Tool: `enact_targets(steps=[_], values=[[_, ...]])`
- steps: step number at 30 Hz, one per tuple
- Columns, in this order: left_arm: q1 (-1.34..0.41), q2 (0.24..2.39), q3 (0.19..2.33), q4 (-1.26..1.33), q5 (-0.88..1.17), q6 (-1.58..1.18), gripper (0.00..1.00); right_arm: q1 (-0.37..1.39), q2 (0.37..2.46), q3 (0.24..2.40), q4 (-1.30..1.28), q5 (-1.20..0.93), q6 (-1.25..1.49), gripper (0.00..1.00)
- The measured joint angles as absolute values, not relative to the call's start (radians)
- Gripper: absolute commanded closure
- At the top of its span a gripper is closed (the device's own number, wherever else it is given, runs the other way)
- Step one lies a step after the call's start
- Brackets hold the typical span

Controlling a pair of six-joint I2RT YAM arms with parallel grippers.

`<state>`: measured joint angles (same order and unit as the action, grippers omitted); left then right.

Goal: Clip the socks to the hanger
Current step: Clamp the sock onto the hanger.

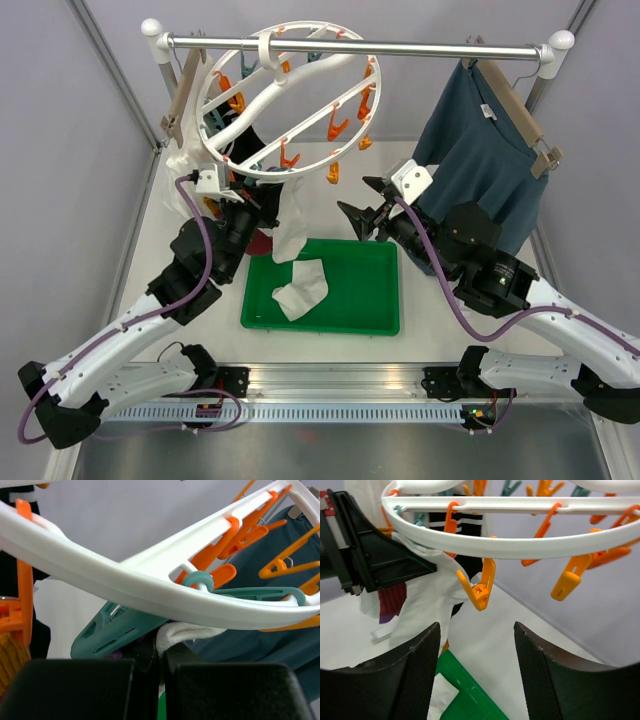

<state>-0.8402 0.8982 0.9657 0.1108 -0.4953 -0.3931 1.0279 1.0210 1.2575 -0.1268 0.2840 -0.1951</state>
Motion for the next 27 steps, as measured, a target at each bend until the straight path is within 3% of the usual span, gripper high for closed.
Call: enact_targets(steps=[27], values=[[-0.84, 0.826, 0.965, 0.053, -0.548, -0.324, 0.98, 0.862, 1.207, 1.373, -0.031, -0.086, -0.213, 0.32]])
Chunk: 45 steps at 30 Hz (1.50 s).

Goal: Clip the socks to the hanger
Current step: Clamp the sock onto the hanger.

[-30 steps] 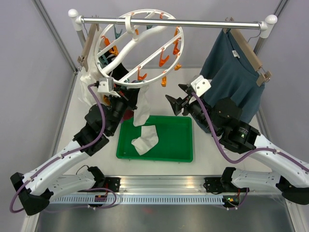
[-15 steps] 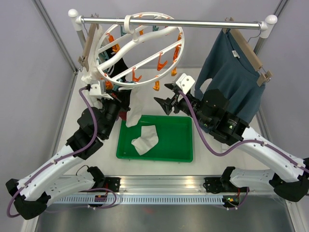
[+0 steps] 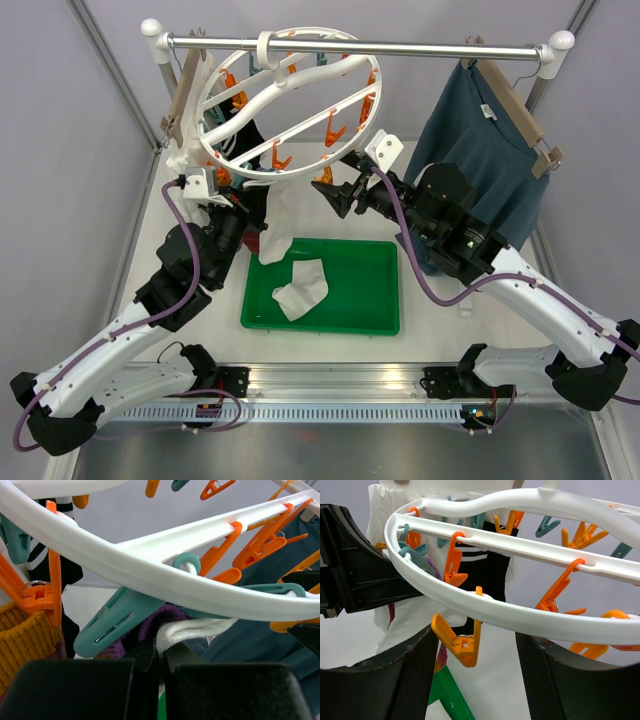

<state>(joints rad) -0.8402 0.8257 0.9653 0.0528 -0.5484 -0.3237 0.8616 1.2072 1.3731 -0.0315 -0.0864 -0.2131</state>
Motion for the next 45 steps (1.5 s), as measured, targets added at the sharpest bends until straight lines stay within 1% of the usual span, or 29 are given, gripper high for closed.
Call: enact_targets(steps=[8, 17, 20, 23, 24, 29, 30, 31, 32, 45], values=[[-0.84, 0.826, 0.965, 0.054, -0.548, -0.319, 0.98, 0.852, 1.217, 1.374, 0.0, -0.143, -0.197, 0.39], [-0.84, 0.828, 0.965, 0.054, -0.547, -0.319, 0.98, 0.85, 1.217, 1.375, 0.016, -0.165, -0.154, 0.55], [-0.84, 0.831, 0.965, 0.054, -0.544, -0.319, 0.98, 0.85, 1.217, 1.375, 0.016, -0.161, -0.143, 0.64], [-0.84, 0.831, 0.965, 0.054, -0.54, -0.319, 0.98, 0.85, 1.217, 1.375, 0.016, -0.158, -0.132, 0.67], [-0.84, 0.831, 0.965, 0.054, -0.539, -0.319, 0.98, 0.85, 1.217, 1.375, 0.016, -0.157, -0.128, 0.72], [-0.84, 0.831, 0.965, 0.054, -0.513, -0.319, 0.98, 0.85, 1.217, 1.375, 0.016, -0.15, -0.109, 0.83], [-0.84, 0.831, 0.965, 0.054, -0.507, -0.318, 0.98, 0.85, 1.217, 1.375, 0.016, -0.149, -0.105, 0.92], [-0.84, 0.831, 0.964, 0.054, -0.495, -0.316, 0.98, 0.85, 1.217, 1.375, 0.016, -0.147, -0.1, 0.94], [-0.84, 0.83, 0.962, 0.055, -0.483, -0.312, 0.98, 0.85, 1.217, 1.375, 0.016, -0.143, -0.097, 1.0], [-0.84, 0.8, 0.909, 0.062, -0.245, -0.271, 0.98, 0.85, 1.216, 1.375, 0.016, -0.13, -0.048, 1.0]])
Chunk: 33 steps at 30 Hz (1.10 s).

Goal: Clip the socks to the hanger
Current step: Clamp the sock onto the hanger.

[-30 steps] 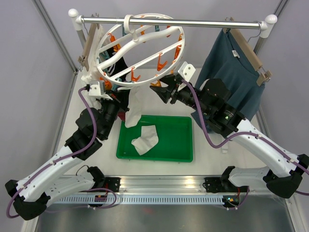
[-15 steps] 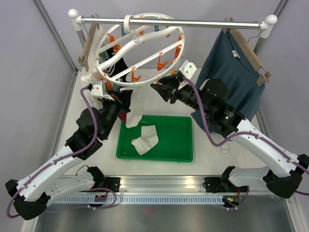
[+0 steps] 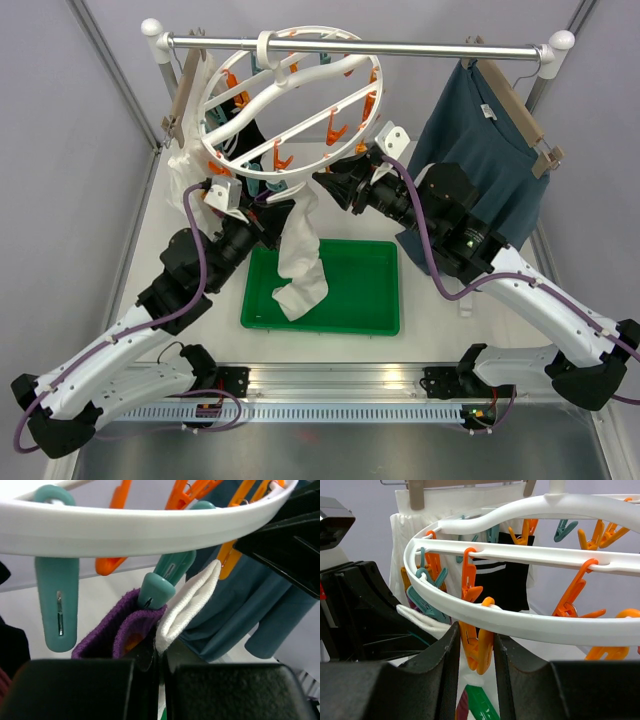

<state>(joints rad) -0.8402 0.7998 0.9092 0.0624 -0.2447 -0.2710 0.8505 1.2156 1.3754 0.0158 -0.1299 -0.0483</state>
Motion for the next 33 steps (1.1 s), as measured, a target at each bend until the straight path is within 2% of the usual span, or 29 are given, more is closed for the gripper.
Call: enact_targets(steps=[6, 9, 12, 21, 27, 33], values=[[-0.84, 0.83, 0.909, 0.07, -0.167, -0.271, 0.98, 0.85, 1.208, 1.375, 0.016, -0.13, -0.041, 1.0], [-0.84, 0.849, 0.909, 0.069, -0.155, -0.271, 0.98, 0.85, 1.207, 1.375, 0.016, -0.13, -0.039, 0.96], [-0.84, 0.862, 0.909, 0.069, -0.167, -0.271, 0.98, 0.85, 1.206, 1.375, 0.015, -0.13, -0.037, 0.89], [-0.84, 0.913, 0.937, 0.068, -0.237, -0.271, 0.98, 0.85, 1.196, 1.366, 0.015, -0.115, -0.039, 0.61], [-0.84, 0.931, 0.952, 0.069, -0.258, -0.271, 0.98, 0.85, 1.182, 1.355, 0.015, -0.103, -0.049, 0.5], [-0.84, 0.939, 0.957, 0.069, -0.258, -0.271, 0.98, 0.851, 1.173, 1.345, 0.015, -0.083, -0.065, 0.45]])
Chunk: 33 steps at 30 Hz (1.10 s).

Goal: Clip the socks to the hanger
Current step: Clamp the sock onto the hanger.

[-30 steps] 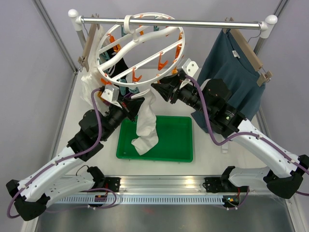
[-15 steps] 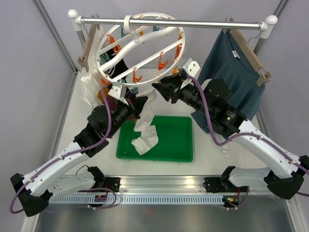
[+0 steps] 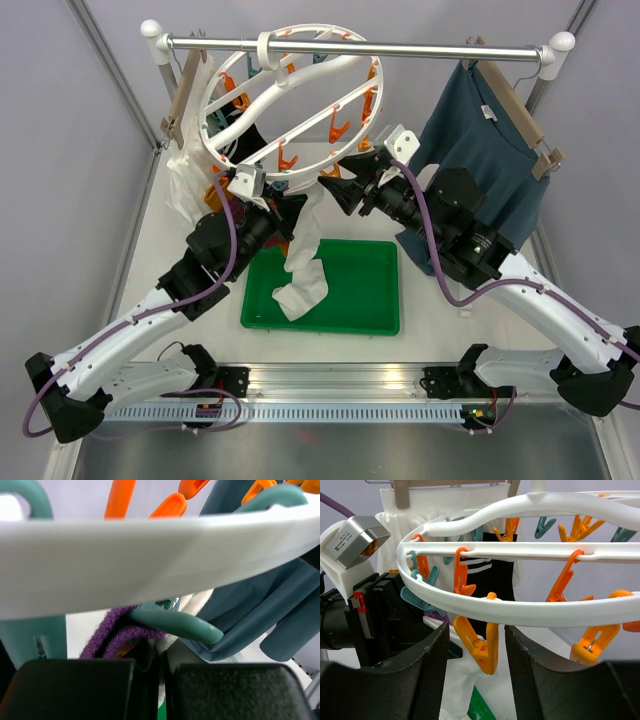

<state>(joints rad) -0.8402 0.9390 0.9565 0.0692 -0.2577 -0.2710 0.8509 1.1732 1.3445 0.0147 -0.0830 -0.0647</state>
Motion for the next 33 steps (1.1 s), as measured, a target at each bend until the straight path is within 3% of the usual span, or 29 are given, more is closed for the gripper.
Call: enact_targets(steps=[18, 33], values=[[-0.84, 0.94, 0.957, 0.07, -0.257, -0.271, 0.98, 0.875, 1.135, 1.294, 0.008, -0.002, -0.149, 0.3], [-0.84, 0.943, 0.957, 0.07, -0.252, -0.271, 0.98, 0.974, 1.192, 1.294, 0.046, 0.17, -0.22, 0.3]])
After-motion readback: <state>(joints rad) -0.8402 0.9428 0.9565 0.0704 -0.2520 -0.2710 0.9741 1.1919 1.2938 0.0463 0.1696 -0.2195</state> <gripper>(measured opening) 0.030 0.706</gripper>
